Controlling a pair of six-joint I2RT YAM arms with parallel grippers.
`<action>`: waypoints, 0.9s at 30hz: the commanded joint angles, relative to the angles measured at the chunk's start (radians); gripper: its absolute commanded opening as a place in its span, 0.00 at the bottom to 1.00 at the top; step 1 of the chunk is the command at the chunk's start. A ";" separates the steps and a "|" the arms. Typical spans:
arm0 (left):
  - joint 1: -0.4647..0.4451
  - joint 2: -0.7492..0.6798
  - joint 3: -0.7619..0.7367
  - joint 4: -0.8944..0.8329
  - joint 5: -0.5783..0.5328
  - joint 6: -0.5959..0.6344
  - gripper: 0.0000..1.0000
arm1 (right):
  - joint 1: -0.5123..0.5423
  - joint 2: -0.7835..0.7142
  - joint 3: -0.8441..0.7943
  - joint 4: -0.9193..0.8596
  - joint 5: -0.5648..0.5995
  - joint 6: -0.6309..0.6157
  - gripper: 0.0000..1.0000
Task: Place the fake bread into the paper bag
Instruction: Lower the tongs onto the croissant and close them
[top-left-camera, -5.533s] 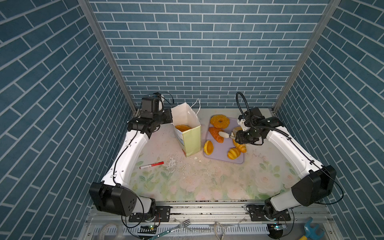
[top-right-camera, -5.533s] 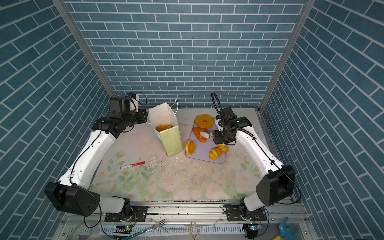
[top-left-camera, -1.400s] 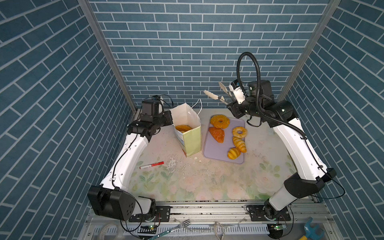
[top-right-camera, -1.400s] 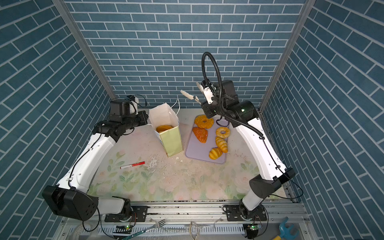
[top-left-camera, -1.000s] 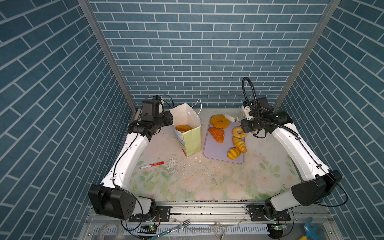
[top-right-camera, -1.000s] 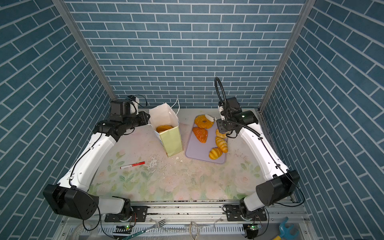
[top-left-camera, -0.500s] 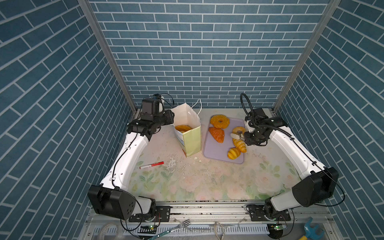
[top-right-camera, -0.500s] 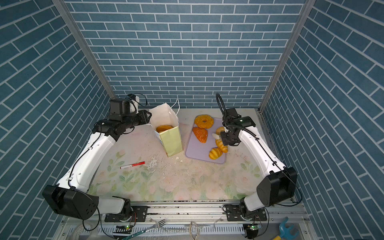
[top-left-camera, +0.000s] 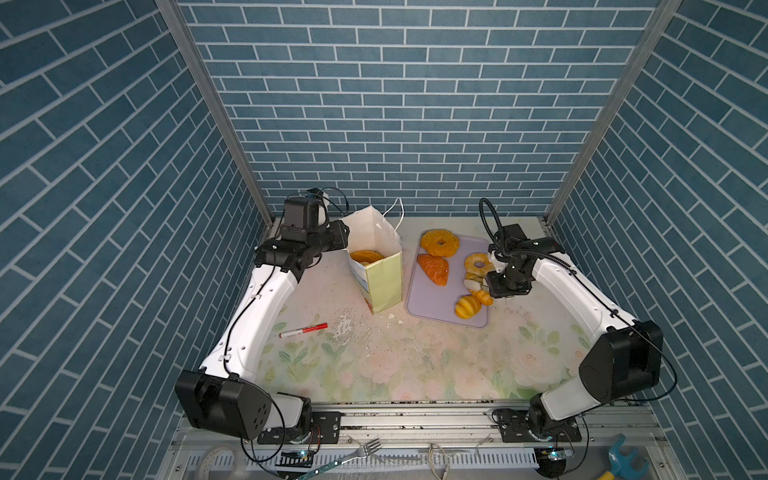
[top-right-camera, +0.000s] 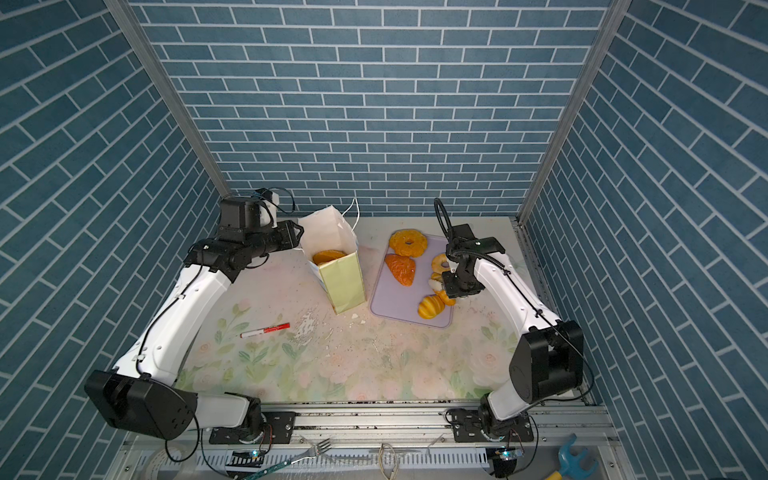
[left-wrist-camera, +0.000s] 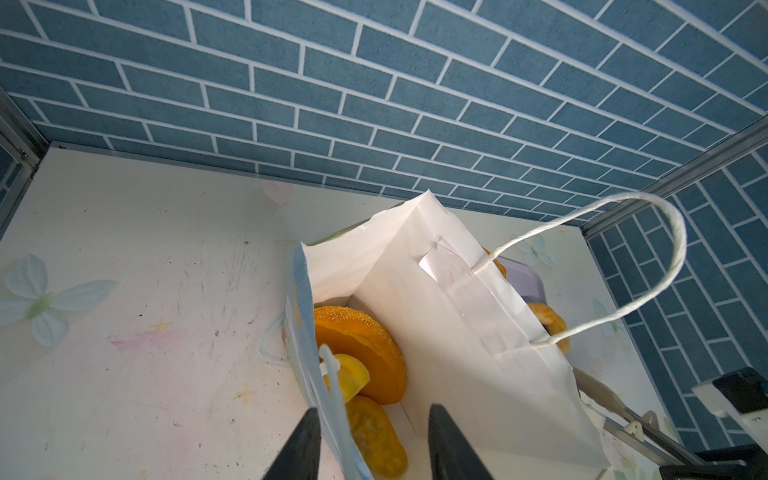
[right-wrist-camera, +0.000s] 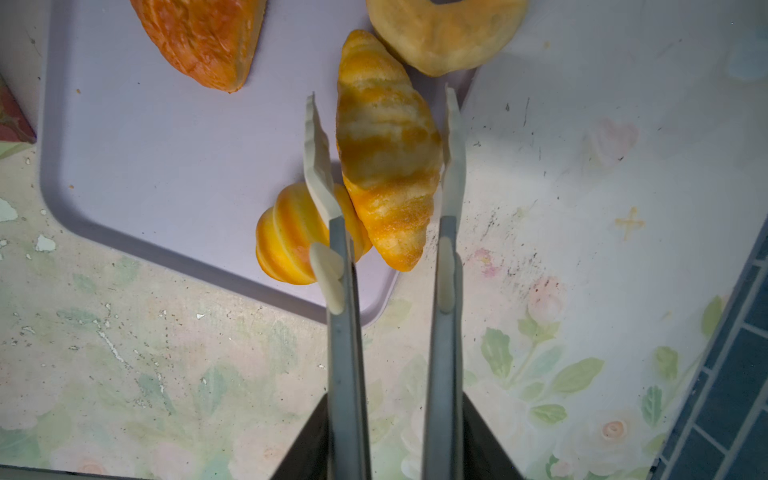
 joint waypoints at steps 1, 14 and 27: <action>-0.005 0.004 0.013 -0.013 -0.007 0.010 0.44 | -0.003 0.017 -0.004 0.013 -0.028 0.003 0.39; -0.013 0.003 0.015 -0.005 -0.012 0.004 0.44 | 0.002 -0.030 0.038 0.004 -0.111 0.002 0.27; -0.017 -0.014 0.013 -0.014 -0.017 0.006 0.48 | 0.093 -0.104 0.141 0.003 -0.126 -0.018 0.24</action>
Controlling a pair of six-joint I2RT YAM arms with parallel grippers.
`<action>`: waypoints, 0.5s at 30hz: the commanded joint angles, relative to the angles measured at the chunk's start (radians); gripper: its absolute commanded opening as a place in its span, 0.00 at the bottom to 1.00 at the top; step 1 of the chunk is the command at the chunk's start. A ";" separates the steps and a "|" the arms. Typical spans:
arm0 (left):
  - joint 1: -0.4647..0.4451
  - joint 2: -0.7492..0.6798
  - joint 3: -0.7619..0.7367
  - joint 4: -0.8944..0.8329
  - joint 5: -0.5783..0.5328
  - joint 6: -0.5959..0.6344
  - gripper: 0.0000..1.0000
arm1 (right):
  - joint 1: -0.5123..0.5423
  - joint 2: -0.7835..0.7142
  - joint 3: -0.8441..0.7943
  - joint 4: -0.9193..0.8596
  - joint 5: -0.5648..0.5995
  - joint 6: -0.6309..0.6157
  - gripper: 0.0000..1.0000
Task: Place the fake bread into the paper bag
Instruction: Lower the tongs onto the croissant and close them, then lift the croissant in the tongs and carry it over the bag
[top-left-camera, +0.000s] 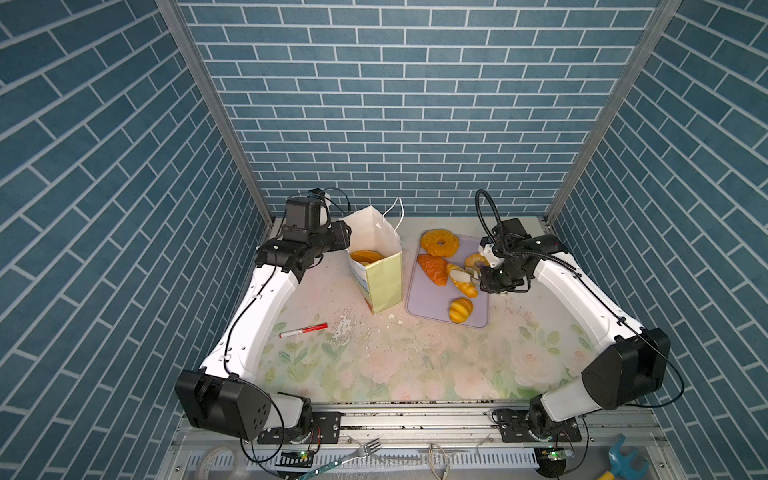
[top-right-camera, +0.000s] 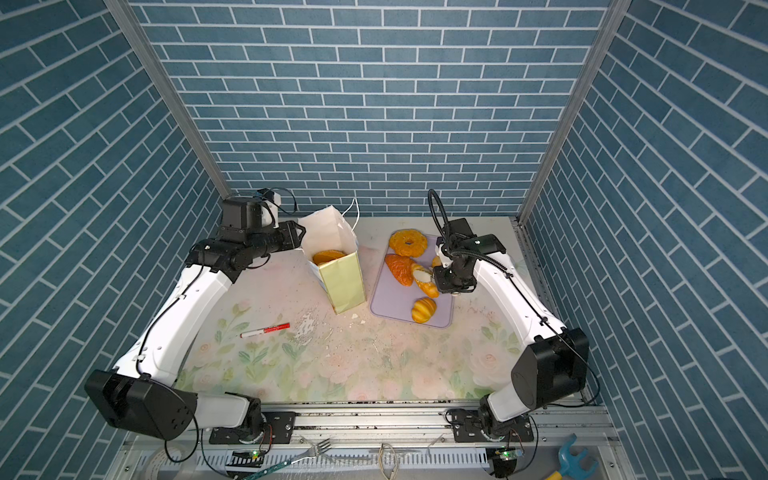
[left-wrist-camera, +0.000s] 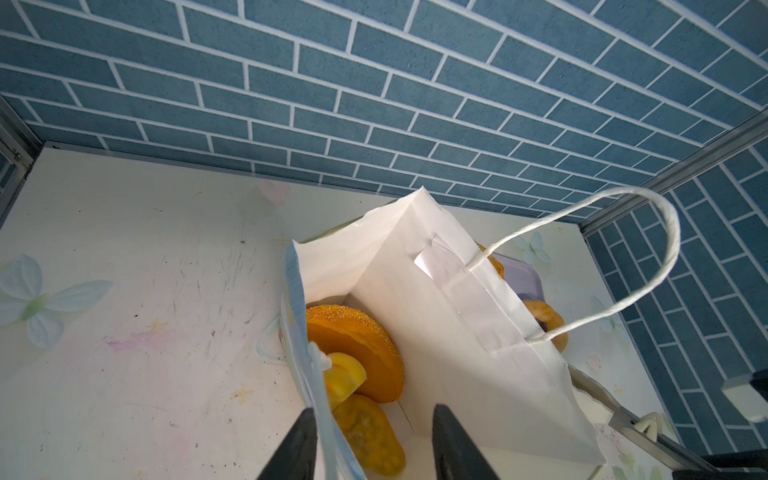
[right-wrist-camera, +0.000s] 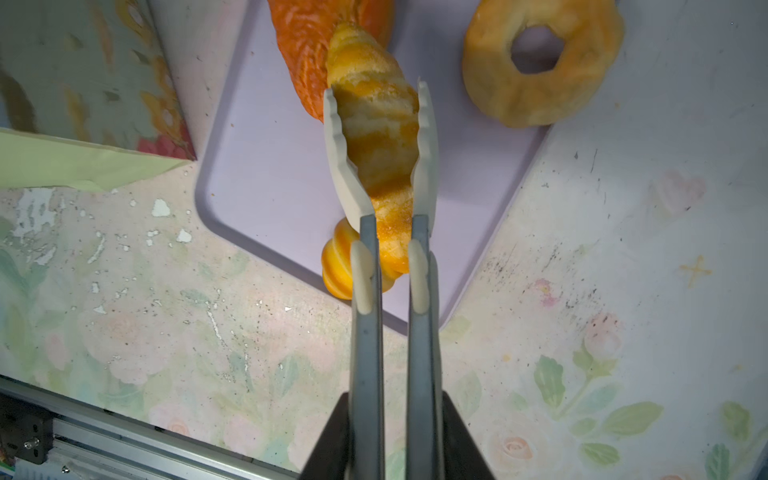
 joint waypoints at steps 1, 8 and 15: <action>-0.006 -0.016 0.011 -0.016 -0.015 0.008 0.48 | 0.030 -0.057 0.068 0.001 0.001 -0.019 0.24; -0.007 -0.035 -0.005 -0.011 -0.021 0.010 0.50 | 0.054 -0.097 0.167 0.043 0.001 -0.010 0.24; -0.014 -0.032 -0.008 -0.003 -0.013 0.002 0.50 | 0.083 -0.116 0.272 0.200 0.049 -0.014 0.24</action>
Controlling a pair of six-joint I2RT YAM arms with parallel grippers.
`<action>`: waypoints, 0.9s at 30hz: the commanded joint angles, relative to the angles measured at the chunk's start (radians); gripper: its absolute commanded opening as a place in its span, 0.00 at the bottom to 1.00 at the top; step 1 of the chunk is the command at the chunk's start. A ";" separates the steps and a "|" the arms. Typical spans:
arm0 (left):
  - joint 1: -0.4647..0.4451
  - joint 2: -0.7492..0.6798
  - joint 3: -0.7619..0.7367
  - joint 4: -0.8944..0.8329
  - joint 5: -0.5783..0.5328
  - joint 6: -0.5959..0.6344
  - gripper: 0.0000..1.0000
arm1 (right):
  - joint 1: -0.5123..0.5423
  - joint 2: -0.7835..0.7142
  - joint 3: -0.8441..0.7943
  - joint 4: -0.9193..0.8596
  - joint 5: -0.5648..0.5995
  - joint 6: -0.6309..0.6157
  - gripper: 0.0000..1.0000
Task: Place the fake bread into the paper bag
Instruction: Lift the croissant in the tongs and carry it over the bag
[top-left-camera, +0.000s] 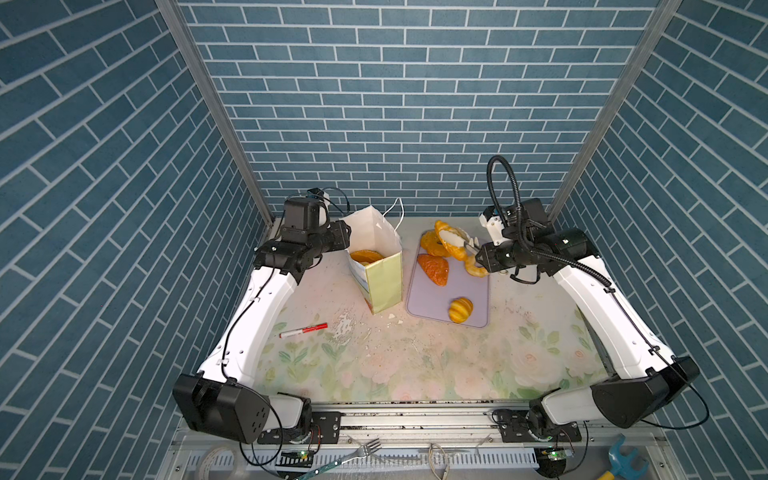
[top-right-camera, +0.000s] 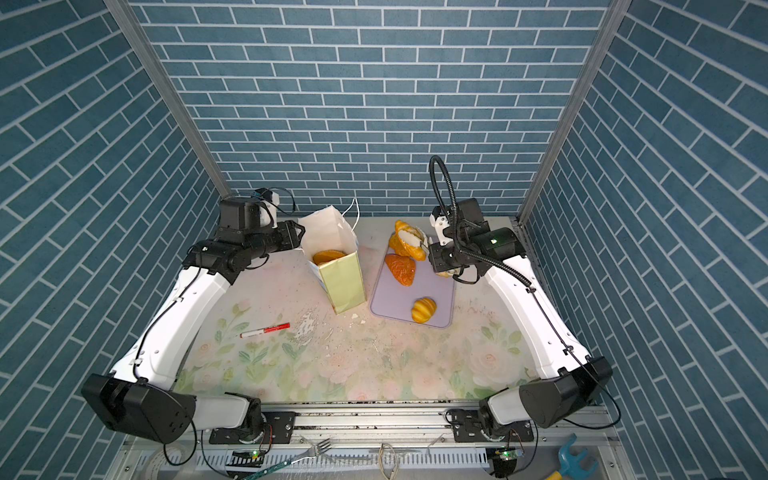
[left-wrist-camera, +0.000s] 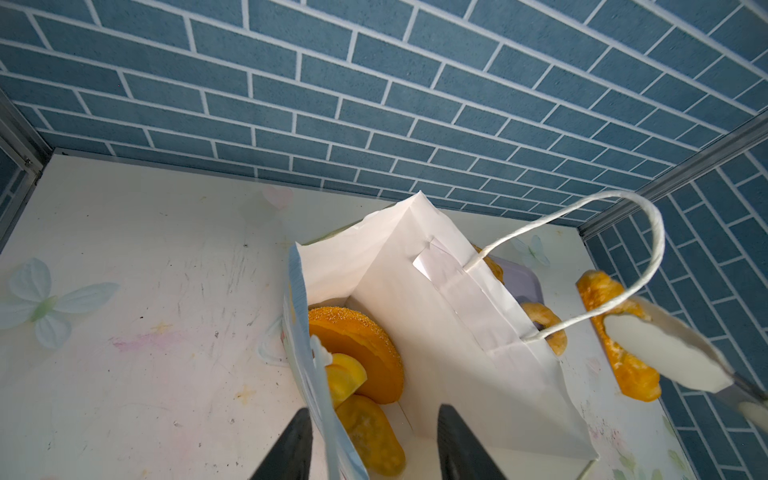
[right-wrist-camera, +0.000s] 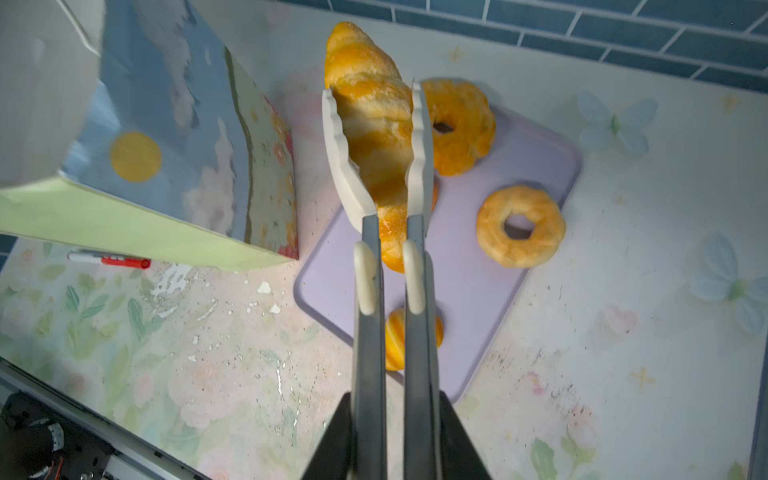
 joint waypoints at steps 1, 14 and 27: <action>-0.009 -0.018 -0.009 0.000 0.003 -0.002 0.50 | 0.021 -0.037 0.065 0.147 0.040 -0.022 0.24; -0.019 -0.015 -0.019 0.002 -0.018 -0.020 0.27 | 0.177 0.104 0.353 0.288 -0.133 -0.132 0.25; -0.020 -0.023 -0.043 0.025 -0.018 -0.046 0.02 | 0.303 0.268 0.388 0.215 -0.130 -0.128 0.24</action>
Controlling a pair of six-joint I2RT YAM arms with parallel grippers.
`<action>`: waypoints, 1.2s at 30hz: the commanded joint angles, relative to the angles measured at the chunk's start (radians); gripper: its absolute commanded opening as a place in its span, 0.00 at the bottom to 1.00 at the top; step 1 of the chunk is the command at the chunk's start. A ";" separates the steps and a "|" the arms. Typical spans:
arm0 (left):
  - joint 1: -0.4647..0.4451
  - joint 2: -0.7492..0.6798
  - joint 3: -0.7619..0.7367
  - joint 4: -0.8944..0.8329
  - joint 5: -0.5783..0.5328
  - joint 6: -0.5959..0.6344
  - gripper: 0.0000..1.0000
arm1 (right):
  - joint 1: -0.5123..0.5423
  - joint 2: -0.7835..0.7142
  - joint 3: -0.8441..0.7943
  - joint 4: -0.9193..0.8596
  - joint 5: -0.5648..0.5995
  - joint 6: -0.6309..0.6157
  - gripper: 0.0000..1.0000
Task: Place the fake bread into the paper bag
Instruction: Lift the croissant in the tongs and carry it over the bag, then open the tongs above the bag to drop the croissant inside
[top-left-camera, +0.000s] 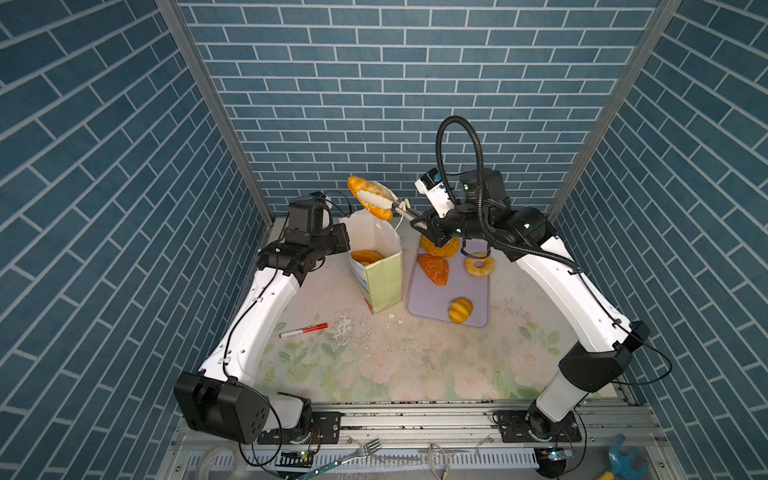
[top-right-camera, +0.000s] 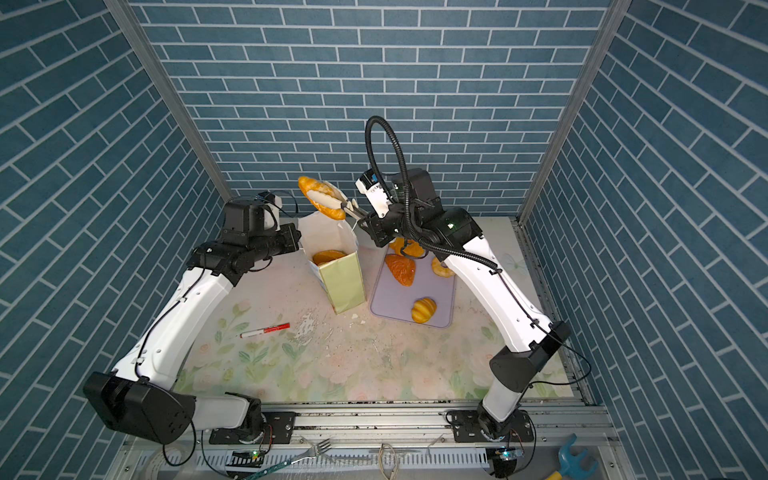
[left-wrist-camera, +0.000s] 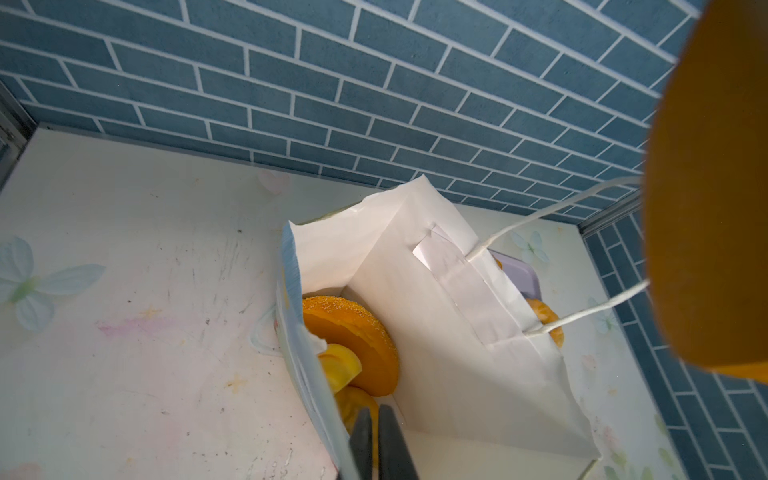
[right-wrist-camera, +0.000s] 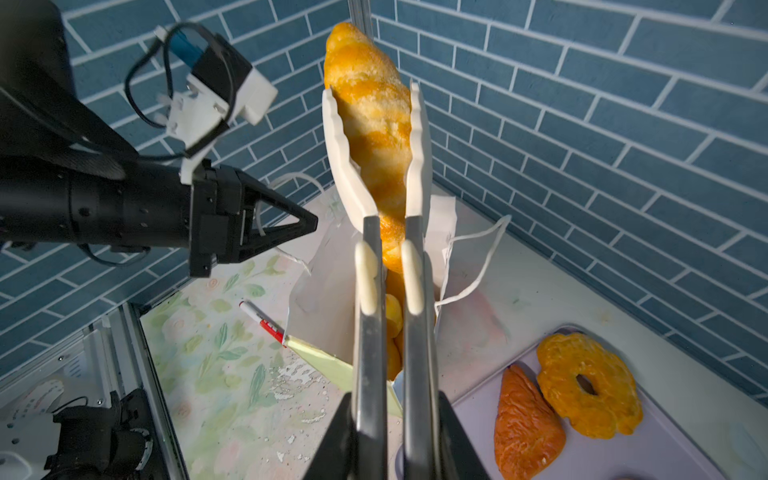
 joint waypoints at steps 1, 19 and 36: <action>-0.005 -0.022 -0.013 0.018 -0.009 -0.007 0.01 | 0.010 -0.004 -0.013 0.018 -0.011 -0.009 0.24; -0.009 -0.017 -0.007 0.016 -0.012 -0.003 0.00 | 0.051 0.120 -0.012 -0.067 0.108 -0.006 0.28; -0.009 -0.002 0.007 0.013 -0.007 0.006 0.00 | 0.060 0.058 0.063 -0.068 0.172 -0.040 0.46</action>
